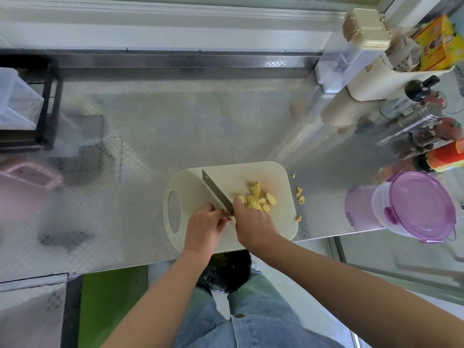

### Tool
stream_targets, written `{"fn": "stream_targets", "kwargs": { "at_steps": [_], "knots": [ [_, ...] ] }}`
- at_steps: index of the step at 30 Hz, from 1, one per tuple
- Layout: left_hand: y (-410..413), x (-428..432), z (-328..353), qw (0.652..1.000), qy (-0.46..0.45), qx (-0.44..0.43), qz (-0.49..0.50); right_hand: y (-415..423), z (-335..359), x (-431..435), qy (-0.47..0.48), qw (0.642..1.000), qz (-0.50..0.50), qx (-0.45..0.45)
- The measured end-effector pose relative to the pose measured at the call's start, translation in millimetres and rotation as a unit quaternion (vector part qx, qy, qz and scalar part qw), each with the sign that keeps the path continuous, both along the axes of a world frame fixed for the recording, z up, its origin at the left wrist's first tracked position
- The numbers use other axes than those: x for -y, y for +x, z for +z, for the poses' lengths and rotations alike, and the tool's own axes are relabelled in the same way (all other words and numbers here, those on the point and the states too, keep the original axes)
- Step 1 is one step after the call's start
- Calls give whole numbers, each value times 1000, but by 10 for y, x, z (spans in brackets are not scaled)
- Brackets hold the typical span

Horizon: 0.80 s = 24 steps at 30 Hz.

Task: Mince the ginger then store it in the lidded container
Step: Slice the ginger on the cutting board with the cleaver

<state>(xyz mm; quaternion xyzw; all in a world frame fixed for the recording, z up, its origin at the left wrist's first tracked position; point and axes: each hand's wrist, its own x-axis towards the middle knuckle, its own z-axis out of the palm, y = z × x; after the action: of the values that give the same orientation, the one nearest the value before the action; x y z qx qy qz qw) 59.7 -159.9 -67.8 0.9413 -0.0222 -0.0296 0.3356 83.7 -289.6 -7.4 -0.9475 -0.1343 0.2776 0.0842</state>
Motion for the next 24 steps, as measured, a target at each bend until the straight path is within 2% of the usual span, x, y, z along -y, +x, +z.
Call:
{"fn": "stream_targets", "kwargs": {
  "at_steps": [19,24],
  "knots": [
    [79,-72,-26,998,-14,6,-55,-36,28,89,-18,1000,17,-15],
    [67,-64,-17,998,-17,23,-52,30,-67,-19,3,1000,10,-20]
  ]
}}
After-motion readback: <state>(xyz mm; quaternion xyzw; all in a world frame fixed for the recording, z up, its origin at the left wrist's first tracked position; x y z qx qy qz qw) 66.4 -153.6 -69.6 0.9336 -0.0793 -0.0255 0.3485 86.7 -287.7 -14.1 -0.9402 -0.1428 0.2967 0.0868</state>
